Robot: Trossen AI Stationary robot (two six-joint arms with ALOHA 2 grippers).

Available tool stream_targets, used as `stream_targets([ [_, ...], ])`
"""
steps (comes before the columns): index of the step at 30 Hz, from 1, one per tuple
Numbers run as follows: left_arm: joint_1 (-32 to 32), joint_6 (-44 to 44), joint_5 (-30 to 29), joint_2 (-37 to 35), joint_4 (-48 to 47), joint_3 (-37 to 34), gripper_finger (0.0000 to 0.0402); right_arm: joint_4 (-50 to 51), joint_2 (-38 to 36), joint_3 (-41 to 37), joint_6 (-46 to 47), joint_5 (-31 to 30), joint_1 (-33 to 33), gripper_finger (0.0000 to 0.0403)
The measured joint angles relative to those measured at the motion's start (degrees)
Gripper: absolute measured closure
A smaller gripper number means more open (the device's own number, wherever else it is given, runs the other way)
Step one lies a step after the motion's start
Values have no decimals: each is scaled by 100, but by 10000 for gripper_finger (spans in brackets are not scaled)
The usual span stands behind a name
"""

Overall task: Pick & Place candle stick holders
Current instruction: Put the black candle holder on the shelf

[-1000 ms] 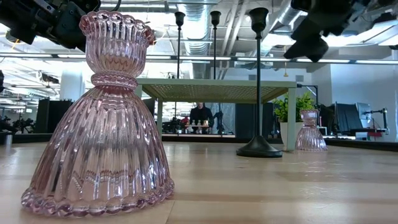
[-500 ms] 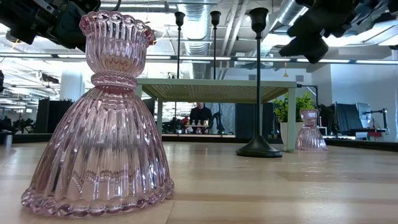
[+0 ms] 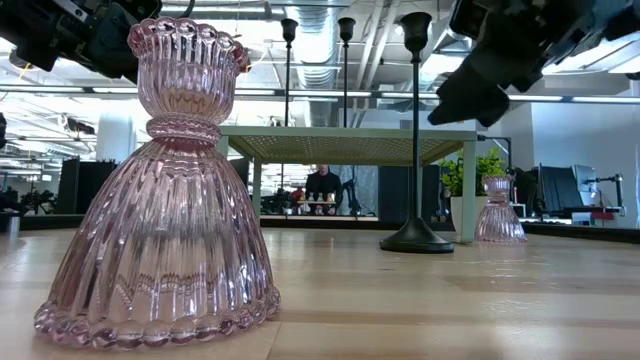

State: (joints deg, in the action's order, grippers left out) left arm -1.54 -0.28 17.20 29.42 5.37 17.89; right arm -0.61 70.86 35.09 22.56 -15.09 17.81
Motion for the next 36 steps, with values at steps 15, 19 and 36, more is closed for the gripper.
stream_targets([
  [15, 0, -1, 1, -1, 0, 0, 392, -419, 76, 4, 2, -2, -502, 175],
  [19, 0, -2, 0, -1, 0, 0, 392, -533, 76, 4, 1, 0, -525, 192],
  [36, 0, -2, 1, -1, -2, 0, 392, -544, 74, 4, -6, 326, -491, 371],
])
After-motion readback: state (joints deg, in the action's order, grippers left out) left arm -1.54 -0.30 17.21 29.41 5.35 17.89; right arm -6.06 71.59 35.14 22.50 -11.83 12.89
